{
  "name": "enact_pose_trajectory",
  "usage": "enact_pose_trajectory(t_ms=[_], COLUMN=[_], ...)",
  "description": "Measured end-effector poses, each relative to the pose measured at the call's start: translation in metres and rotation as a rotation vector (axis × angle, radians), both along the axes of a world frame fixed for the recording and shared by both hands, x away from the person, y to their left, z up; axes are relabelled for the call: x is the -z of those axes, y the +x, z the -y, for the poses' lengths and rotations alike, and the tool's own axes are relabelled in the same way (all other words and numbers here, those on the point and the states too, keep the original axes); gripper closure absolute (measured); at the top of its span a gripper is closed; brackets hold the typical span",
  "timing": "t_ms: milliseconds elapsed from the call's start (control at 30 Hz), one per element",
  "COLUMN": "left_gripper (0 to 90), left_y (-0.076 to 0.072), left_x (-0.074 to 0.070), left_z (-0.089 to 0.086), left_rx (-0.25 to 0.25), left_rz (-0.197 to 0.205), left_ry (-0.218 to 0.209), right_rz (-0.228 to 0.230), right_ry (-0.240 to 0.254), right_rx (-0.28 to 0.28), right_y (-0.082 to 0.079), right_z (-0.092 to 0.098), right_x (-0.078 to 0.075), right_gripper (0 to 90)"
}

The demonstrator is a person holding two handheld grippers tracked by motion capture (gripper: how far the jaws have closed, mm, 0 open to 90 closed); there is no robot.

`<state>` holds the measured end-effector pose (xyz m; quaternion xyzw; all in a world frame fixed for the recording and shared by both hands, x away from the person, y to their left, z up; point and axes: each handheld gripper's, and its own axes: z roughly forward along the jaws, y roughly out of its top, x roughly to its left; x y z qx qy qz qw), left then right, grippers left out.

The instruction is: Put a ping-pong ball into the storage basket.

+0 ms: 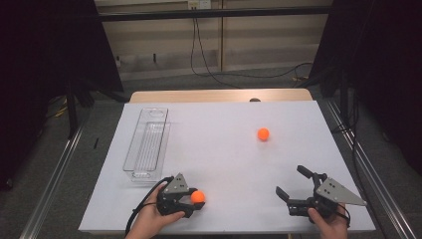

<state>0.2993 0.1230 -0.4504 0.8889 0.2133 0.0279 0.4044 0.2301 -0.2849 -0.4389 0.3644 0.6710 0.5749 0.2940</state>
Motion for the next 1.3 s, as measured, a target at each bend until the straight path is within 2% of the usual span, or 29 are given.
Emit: enact_pose_trajectory(t_ms=[500,1300], left_gripper=[49.7,50.9], left_y=[0.0001,0.0004], left_x=[0.0003,-0.002], left_z=[0.0004,-0.0014], left_rx=[0.007,-0.007], left_rz=[0.007,-0.013], left_ry=[-0.001,-0.024], right_rz=[0.001,0.006], right_ry=[0.002,0.009], right_rx=[0.004,0.007], right_y=[-0.0003,-0.0008], right_z=[0.0007,0.0023], right_x=[-0.0002,-0.0008], right_gripper=[2.2,2.4])
